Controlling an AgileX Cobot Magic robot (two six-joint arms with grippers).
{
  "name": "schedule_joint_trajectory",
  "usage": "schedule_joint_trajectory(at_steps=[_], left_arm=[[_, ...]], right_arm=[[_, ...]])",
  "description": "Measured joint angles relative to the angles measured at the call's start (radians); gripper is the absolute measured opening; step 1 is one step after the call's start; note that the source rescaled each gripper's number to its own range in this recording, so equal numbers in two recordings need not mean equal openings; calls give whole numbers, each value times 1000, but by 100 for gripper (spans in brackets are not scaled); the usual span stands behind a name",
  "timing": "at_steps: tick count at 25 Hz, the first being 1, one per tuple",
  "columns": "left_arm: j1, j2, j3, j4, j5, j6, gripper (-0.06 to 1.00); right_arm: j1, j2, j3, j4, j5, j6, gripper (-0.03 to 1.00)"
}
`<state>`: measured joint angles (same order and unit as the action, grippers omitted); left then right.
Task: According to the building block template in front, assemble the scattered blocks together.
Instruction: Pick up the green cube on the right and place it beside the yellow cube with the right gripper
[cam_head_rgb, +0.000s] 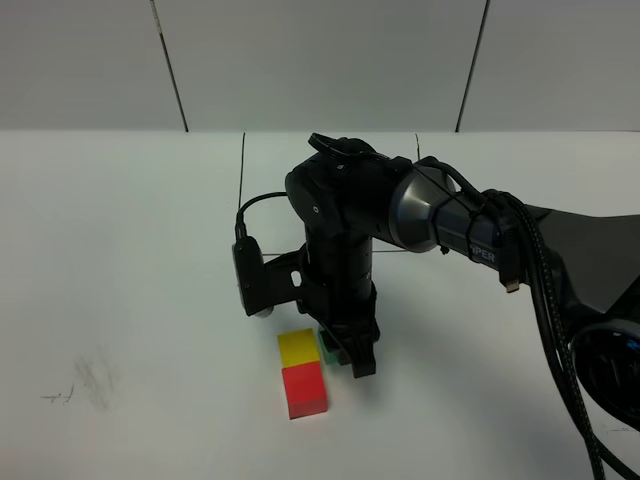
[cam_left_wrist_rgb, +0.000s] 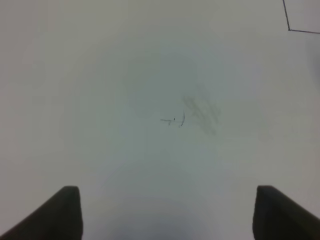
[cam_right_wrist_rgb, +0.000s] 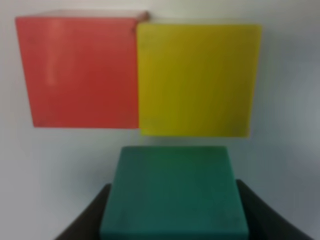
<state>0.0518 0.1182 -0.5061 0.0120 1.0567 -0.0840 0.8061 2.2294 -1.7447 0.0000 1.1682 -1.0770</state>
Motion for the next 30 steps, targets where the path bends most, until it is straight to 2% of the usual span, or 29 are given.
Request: schedule_joint_trajectory(at_steps=[12,30], left_arm=[[0,0,0,0,0,0,100],[0,0,0,0,0,0,100]], right_arm=[[0,14,0,0,-43,1,50],[0,31,0,-11,-58,52,50]])
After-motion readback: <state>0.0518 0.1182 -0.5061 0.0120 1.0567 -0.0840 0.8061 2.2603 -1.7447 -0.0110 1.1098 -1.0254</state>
